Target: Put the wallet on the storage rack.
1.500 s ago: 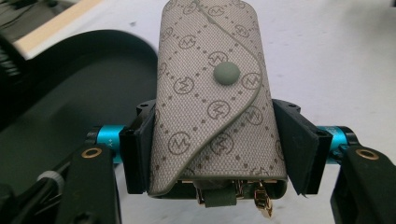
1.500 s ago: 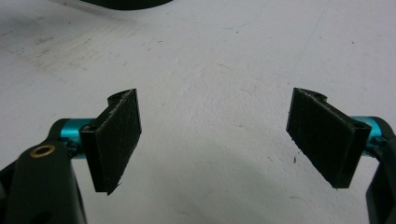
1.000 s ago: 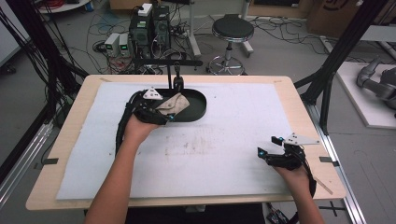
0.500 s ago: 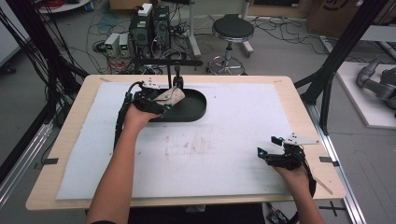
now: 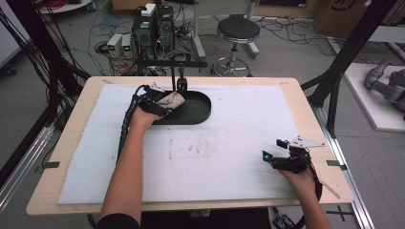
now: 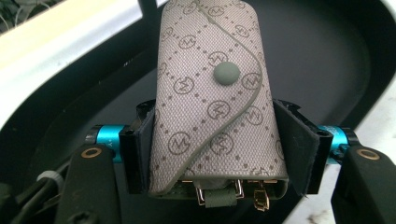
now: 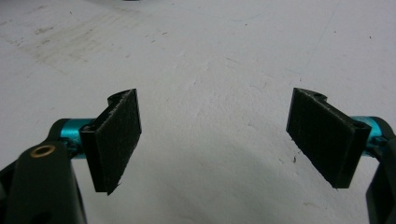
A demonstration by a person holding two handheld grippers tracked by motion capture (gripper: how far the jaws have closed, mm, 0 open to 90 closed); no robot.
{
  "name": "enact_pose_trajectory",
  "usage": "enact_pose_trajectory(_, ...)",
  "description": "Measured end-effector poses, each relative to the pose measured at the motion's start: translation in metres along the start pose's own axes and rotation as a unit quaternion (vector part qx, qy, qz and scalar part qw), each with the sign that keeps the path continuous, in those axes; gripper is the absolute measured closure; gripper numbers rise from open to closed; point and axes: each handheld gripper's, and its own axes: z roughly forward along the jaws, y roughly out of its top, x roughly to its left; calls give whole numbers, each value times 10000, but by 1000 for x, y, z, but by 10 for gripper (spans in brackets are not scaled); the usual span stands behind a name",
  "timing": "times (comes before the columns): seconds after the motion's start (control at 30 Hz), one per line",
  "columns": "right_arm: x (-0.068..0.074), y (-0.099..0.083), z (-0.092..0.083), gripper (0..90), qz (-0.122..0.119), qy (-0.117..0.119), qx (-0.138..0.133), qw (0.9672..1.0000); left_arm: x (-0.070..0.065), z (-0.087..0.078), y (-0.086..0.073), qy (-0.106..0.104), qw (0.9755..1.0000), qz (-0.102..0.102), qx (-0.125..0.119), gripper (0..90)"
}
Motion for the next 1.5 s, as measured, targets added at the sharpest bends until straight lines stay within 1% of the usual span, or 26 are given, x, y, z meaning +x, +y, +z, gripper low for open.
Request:
enact_pose_trajectory(0.03, 0, 0, 0, 183, 3, -6, 1, 10000, 1, 2, 0, 12, 10000, 10, 55, 363)
enact_pose_trajectory(0.13, 0, 0, 0, 183, -4, -7, 2, 10000, 2, 4, -1, 29, 9999, -15, 108, 361)
enact_pose_trajectory(0.33, -1, -1, 0, 183, 14, 7, 0, 10000, 4, 11, -3, -5, 9997, -83, 247, 356)
enact_pose_trajectory(0.43, 0, -1, 0, 183, -11, 9, -5, 10000, 6, 15, -5, -67, 9994, -135, 313, 349)
enact_pose_trajectory(0.57, 0, -1, 0, 183, -16, 5, -5, 10000, 6, 15, -5, 17, 9992, -138, 366, 330)
enact_pose_trajectory(0.6, 0, -1, 0, 183, -11, 4, -10, 10000, 6, 13, -4, 59, 9993, -199, 319, 305)
enact_pose_trajectory(0.67, 0, -1, 0, 183, -10, 3, -11, 10000, 7, 11, -4, 91, 9993, -215, 287, 289)
enact_pose_trajectory(0.7, 0, -1, 0, 183, -10, 5, -10, 10000, 8, 5, -3, 115, 9994, -286, 161, 250)
enact_pose_trajectory(0.73, 0, -1, 0, 183, -30, 10, -20, 10000, 9, 2, -3, 125, 9993, -318, 116, 246)
enact_pose_trajectory(0.8, 2, 0, 0, 183, -13, 13, -16, 10000, 10, -3, -3, 87, 9992, -386, 44, 238)
enact_pose_trajectory(0.87, 2, 0, -1, 183, -19, 11, -22, 10000, 9, -6, -2, 52, 9992, -392, 52, 232)
enact_pose_trajectory(0.9, 2, 0, -1, 183, -28, 19, -35, 10000, 7, -12, -2, 17, 9992, -388, 35, 227)
enact_pose_trajectory(0.93, 2, 0, -1, 183, -20, 16, -37, 10000, 7, -12, -2, 17, 9992, -388, 35, 226)
enact_pose_trajectory(0.97, 2, 0, -1, 183, -22, 19, -36, 10000, 4, -17, -2, -45, 9993, -375, -58, 226)
enact_pose_trajectory(1.03, 2, 0, -1, 183, -51, 14, -20, 10000, 1, -22, -1, -84, 9994, -317, -116, 226)
enact_pose_trajectory(1.1, 2, 0, -1, 183, -32, 21, -5, 10000, 0, -24, -1, -99, 9994, -302, -119, 226)
enact_pose_trajectory(1.13, 3, -1, -1, 183, -23, 7, 5, 10000, -5, -30, 1, -177, 9994, -248, -139, 226)
enact_pose_trajectory(1.17, 3, 0, -1, 183, -30, 3, -6, 10000, -8, -33, 1, -179, 9994, -215, -212, 226)
enact_pose_trajectory(1.2, 3, 0, -1, 183, -30, 3, -6, 10000, -8, -33, 1, -179, 9994, -215, -212, 226)
enact_pose_trajectory(1.23, 3, 0, -2, 183, -23, -5, -23, 10000, -13, -39, 1, -202, 9992, -153, -311, 226)
enact_pose_trajectory(1.27, 3, 0, -2, 183, -23, -5, -23, 10000, -13, -39, 1, -202, 9992, -153, -311, 225)
enact_pose_trajectory(1.3, 3, 0, -1, 183, -32, -7, -22, 10000, -16, -43, 1, -202, 9991, -106, -351, 223)
enact_pose_trajectory(1.4, 3, 0, -1, 183, -47, -21, -16, 10000, -25, -53, -4, -244, 9981, -105, -559, 223)
enact_pose_trajectory(1.43, 3, 0, -1, 183, -31, -15, -6, 10000, -31, -59, -9, -256, 9978, -54, -606, 222)
enact_pose_trajectory(1.47, 3, 0, -1, 183, -31, -15, -6, 10000, -31, -59, -9, -256, 9978, -54, -606, 220)
enact_pose_trajectory(1.5, 3, 0, 0, 183, -43, -19, -20, 10000, -35, -61, -12, -244, 9976, -40, -654, 219)
